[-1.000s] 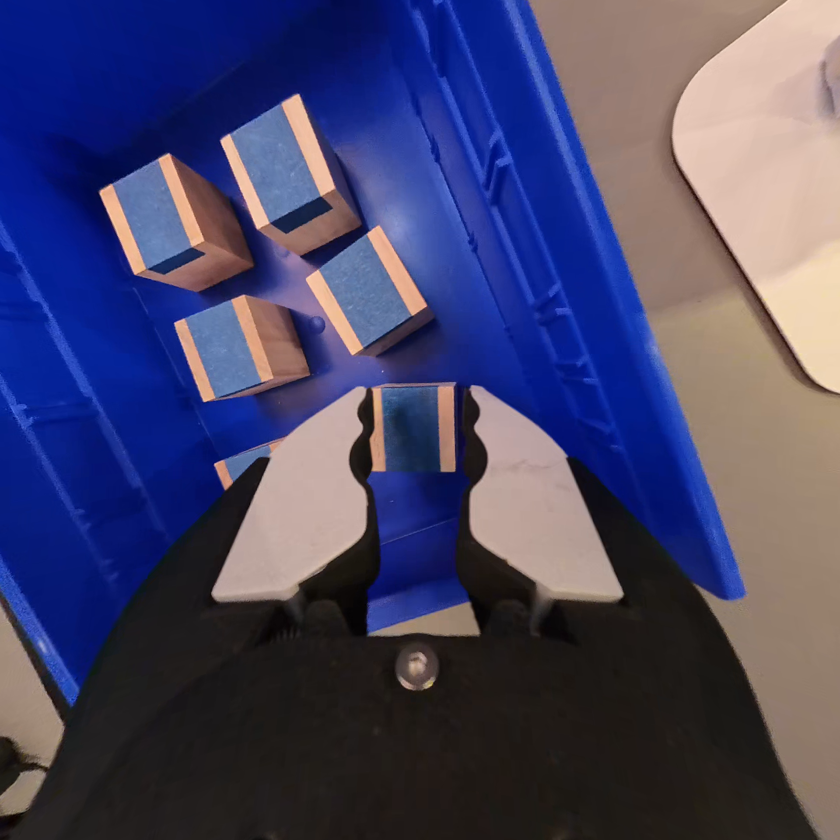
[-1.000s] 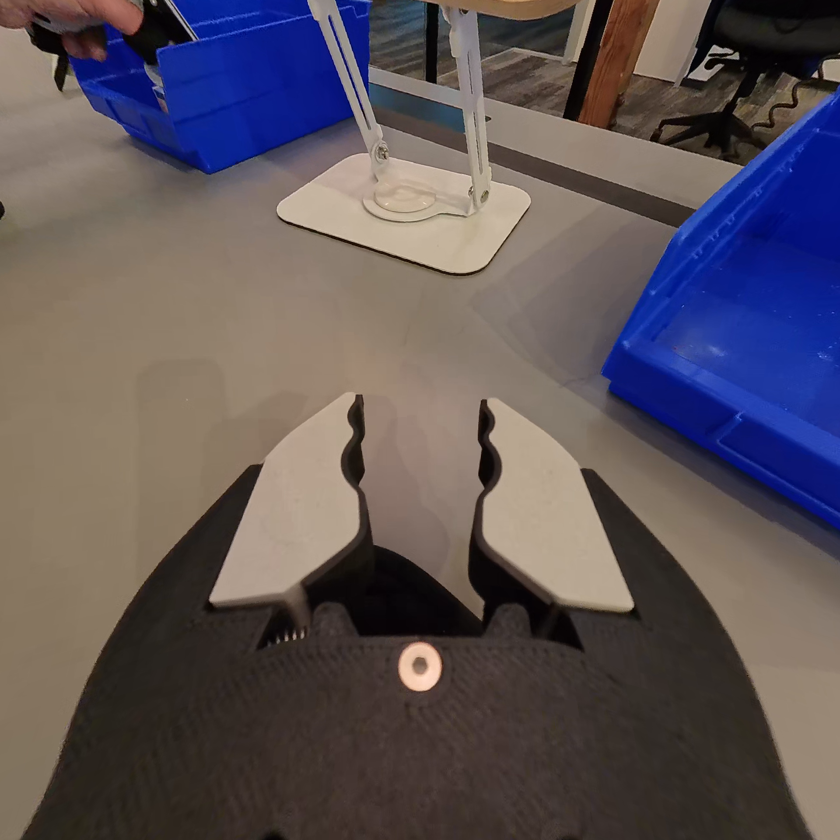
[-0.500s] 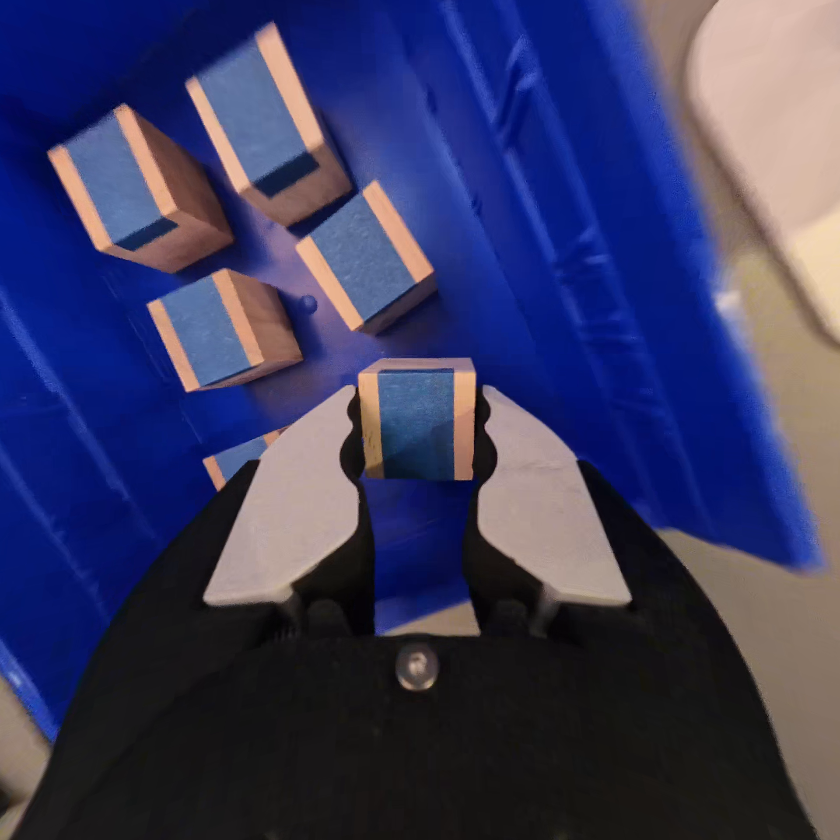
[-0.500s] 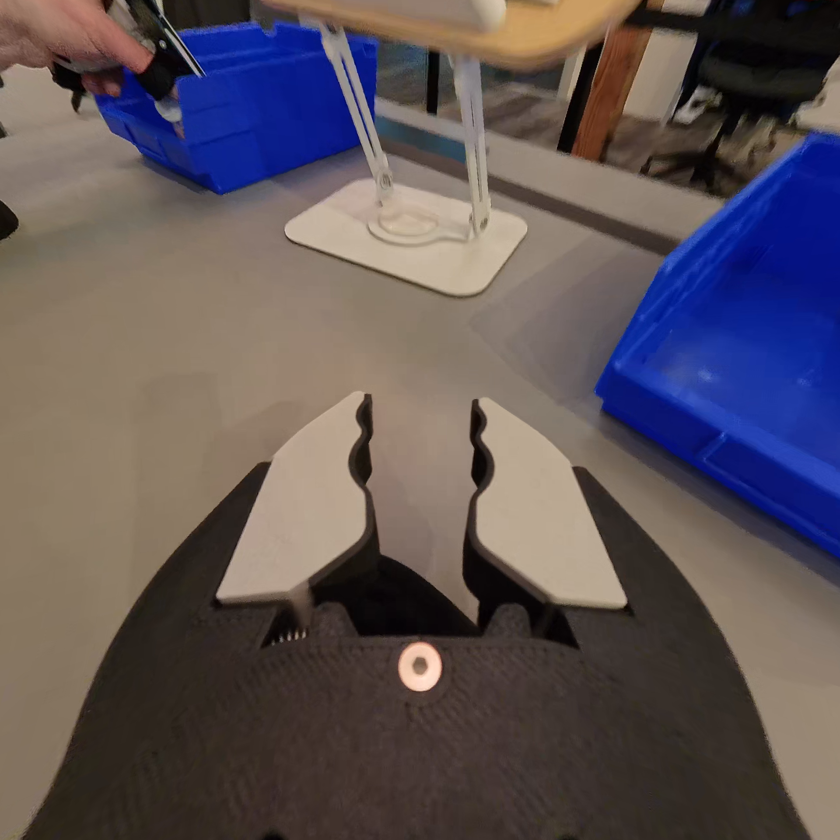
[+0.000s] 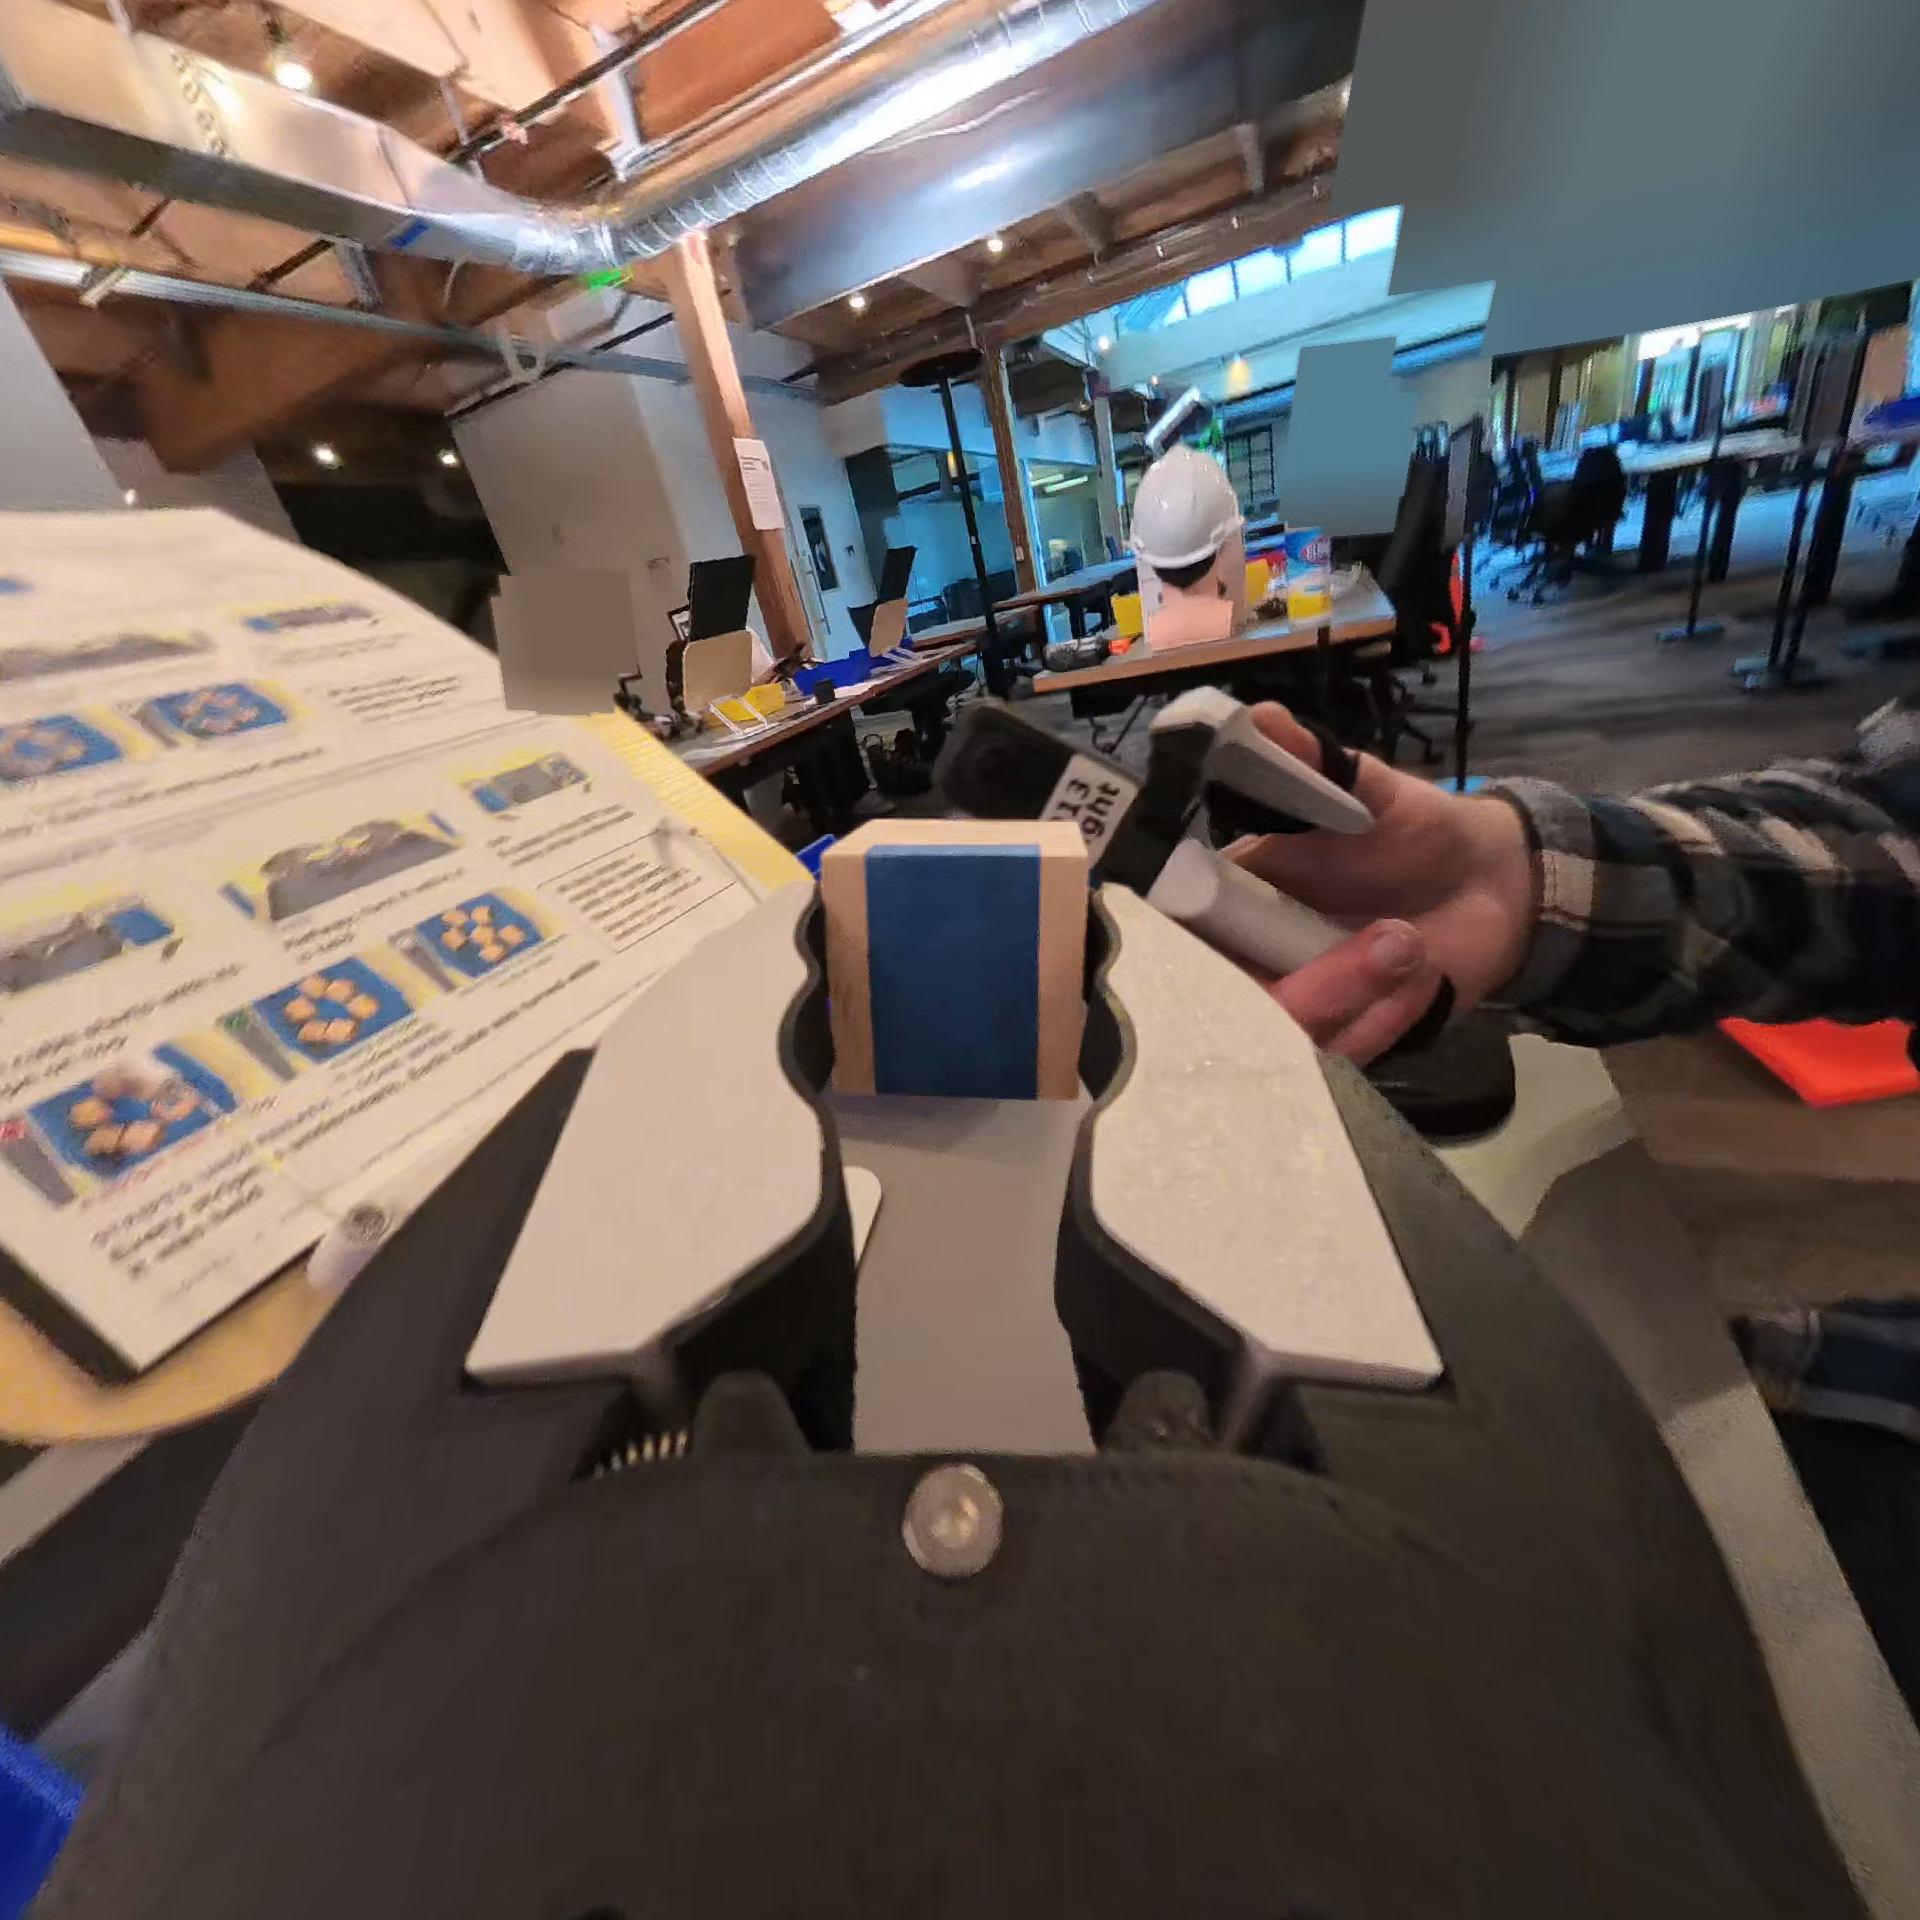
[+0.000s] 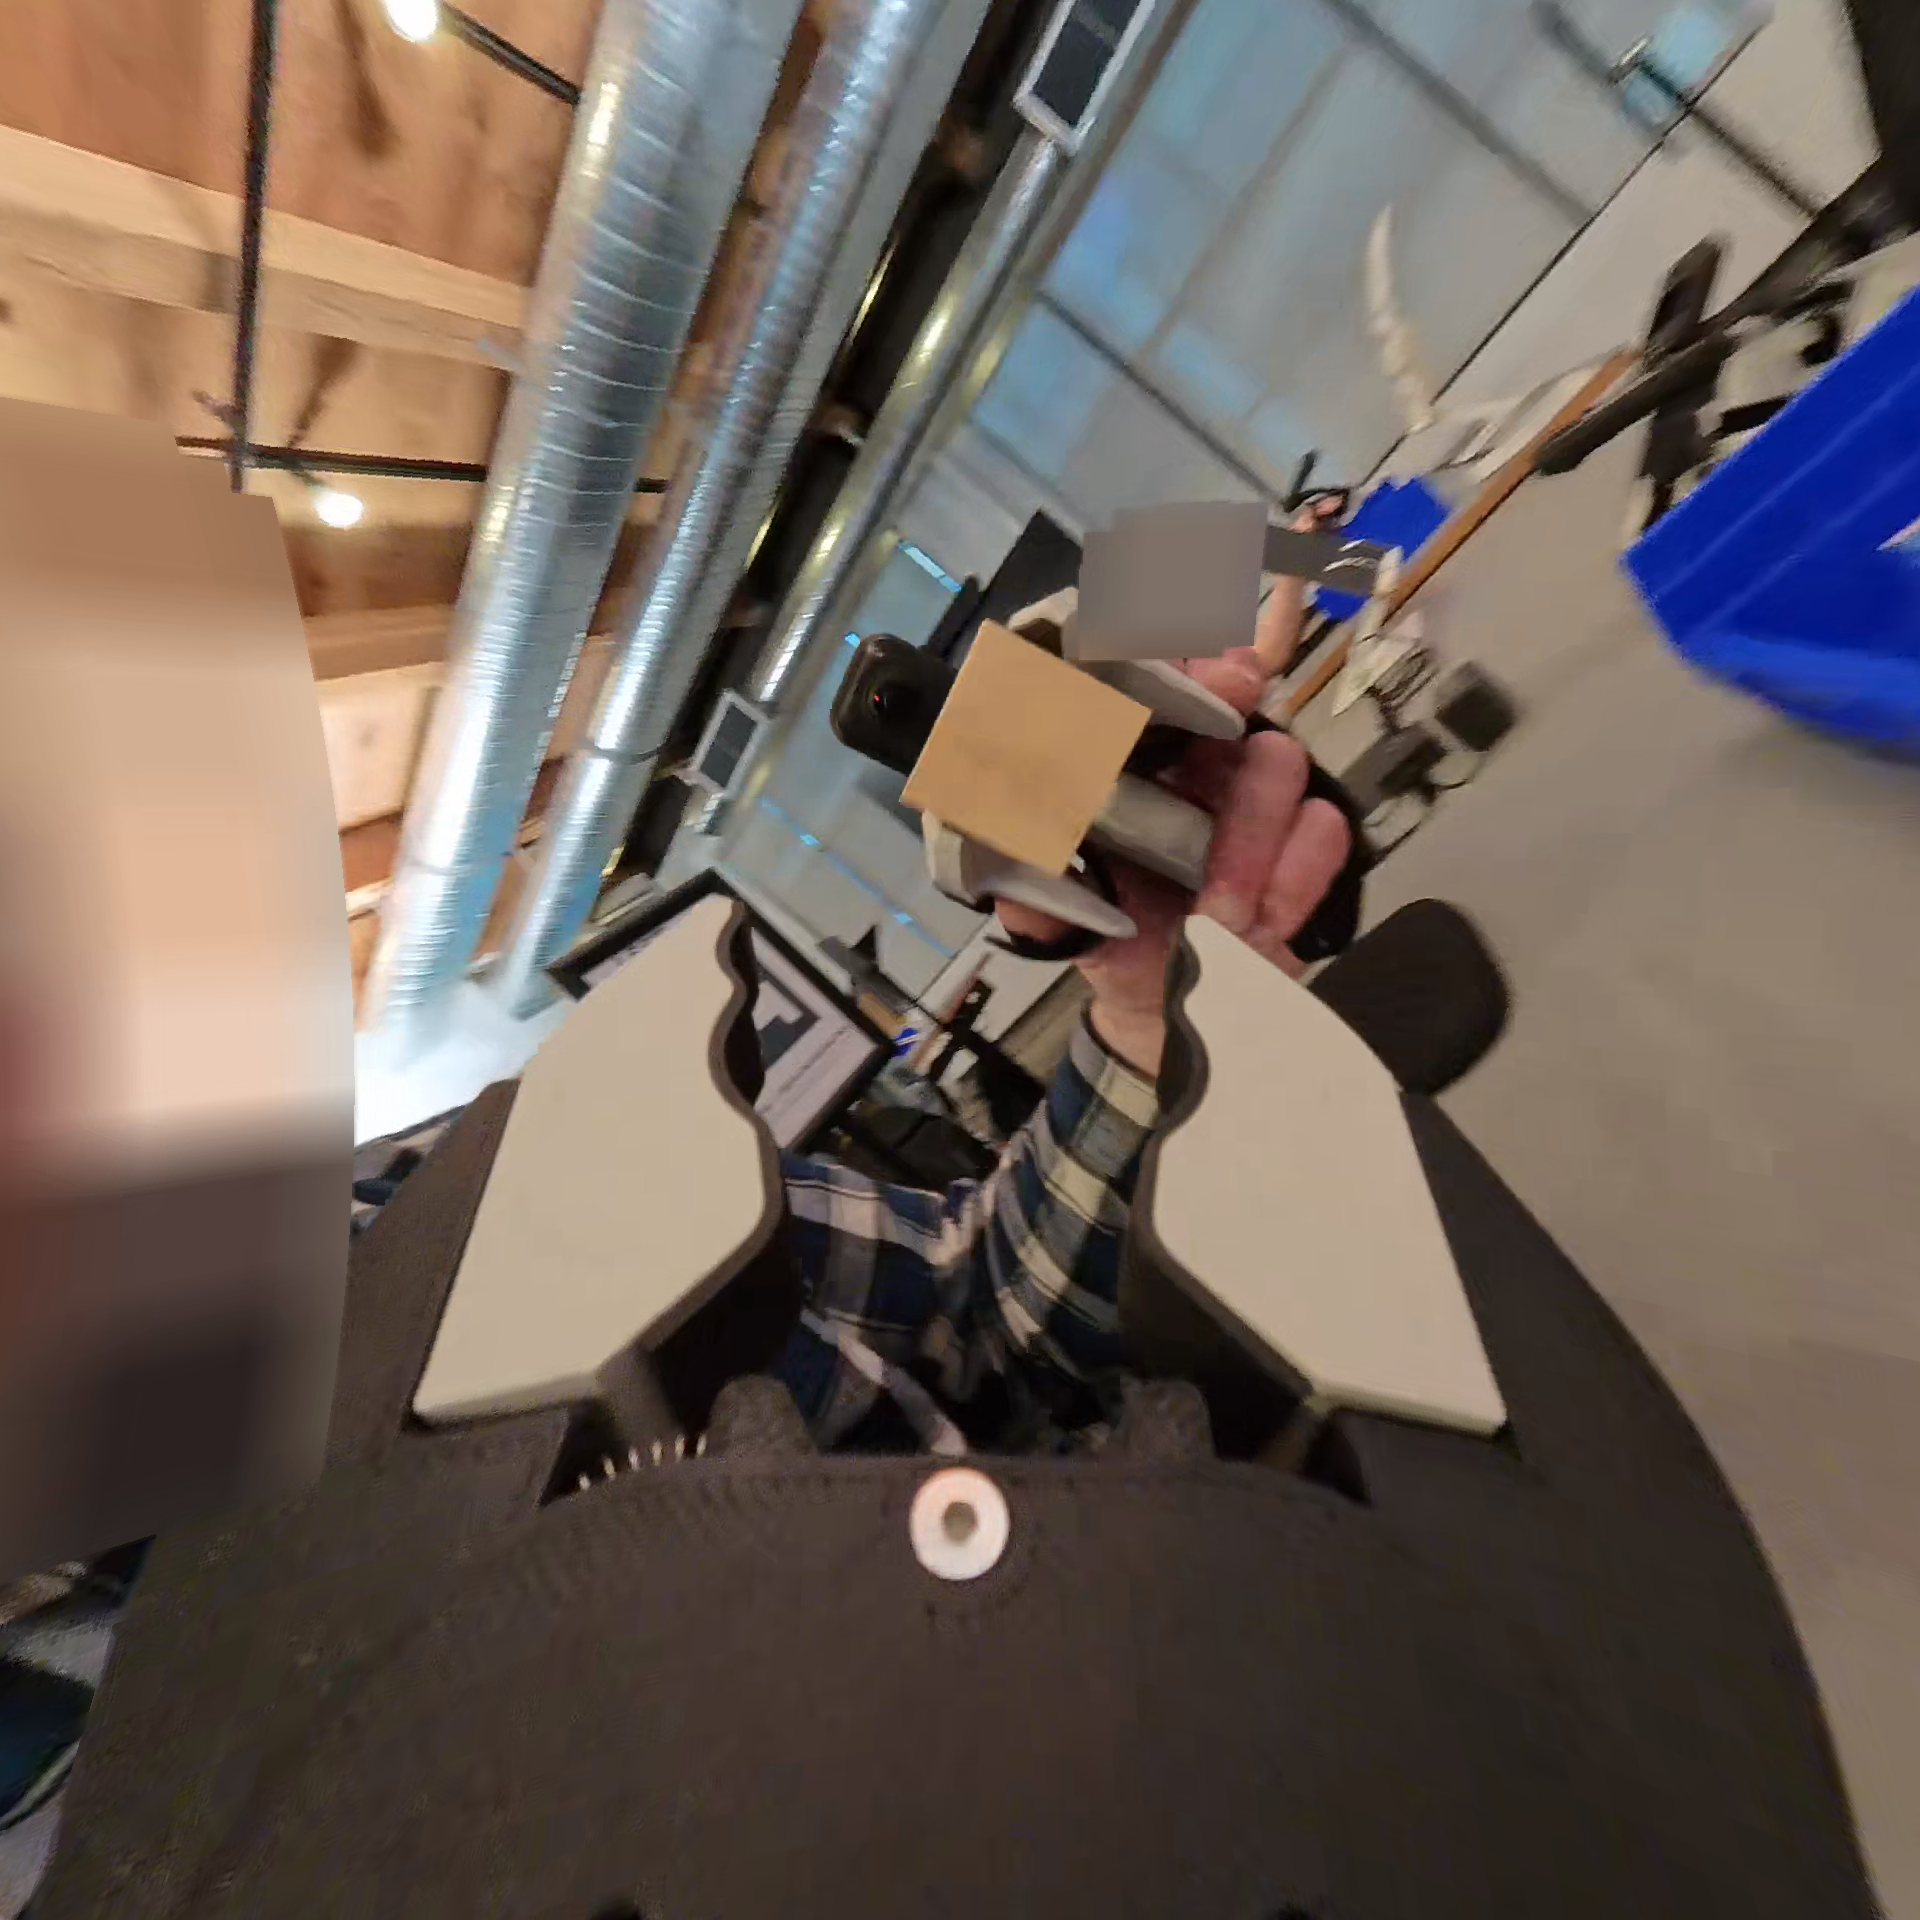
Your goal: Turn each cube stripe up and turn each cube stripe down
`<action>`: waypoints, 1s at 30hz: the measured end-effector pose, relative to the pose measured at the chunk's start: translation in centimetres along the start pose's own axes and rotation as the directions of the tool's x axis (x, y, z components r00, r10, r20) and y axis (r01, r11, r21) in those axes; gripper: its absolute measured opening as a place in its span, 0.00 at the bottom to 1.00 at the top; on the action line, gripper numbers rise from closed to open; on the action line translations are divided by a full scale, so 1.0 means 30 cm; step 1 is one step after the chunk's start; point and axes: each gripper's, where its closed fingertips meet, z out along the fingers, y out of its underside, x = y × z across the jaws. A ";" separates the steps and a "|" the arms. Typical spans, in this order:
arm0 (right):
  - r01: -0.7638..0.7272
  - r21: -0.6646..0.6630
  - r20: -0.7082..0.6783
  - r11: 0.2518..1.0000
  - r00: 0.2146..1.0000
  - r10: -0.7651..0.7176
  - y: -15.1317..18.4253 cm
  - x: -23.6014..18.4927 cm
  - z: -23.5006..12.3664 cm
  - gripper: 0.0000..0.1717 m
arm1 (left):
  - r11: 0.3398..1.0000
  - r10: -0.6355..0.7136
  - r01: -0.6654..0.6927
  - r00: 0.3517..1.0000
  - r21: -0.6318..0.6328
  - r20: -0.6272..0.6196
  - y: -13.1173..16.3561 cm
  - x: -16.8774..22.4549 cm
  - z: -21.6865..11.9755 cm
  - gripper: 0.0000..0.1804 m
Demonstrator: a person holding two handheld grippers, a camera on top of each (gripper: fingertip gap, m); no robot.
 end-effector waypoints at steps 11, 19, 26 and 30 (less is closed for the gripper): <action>0.091 -0.068 -0.010 0.994 0.996 -0.091 0.027 -0.049 0.013 0.27 | 0.975 0.189 -0.201 0.974 -0.095 -0.123 0.037 0.158 0.130 0.26; 0.386 -0.692 -0.508 0.610 0.339 -0.791 -0.448 0.072 -0.705 0.27 | 0.989 0.102 -0.093 0.992 -0.111 0.071 0.021 -0.032 -0.075 0.12; -0.048 -0.972 -0.234 0.229 0.275 -0.933 -0.662 0.425 -1.242 0.27 | 0.986 0.043 -0.013 0.983 -0.164 0.178 0.117 -0.144 -0.192 0.08; -0.221 -0.974 -0.134 0.045 0.406 -0.904 -0.629 0.640 -1.365 0.27 | 0.979 0.035 0.011 0.975 -0.202 0.220 0.153 -0.194 -0.232 0.08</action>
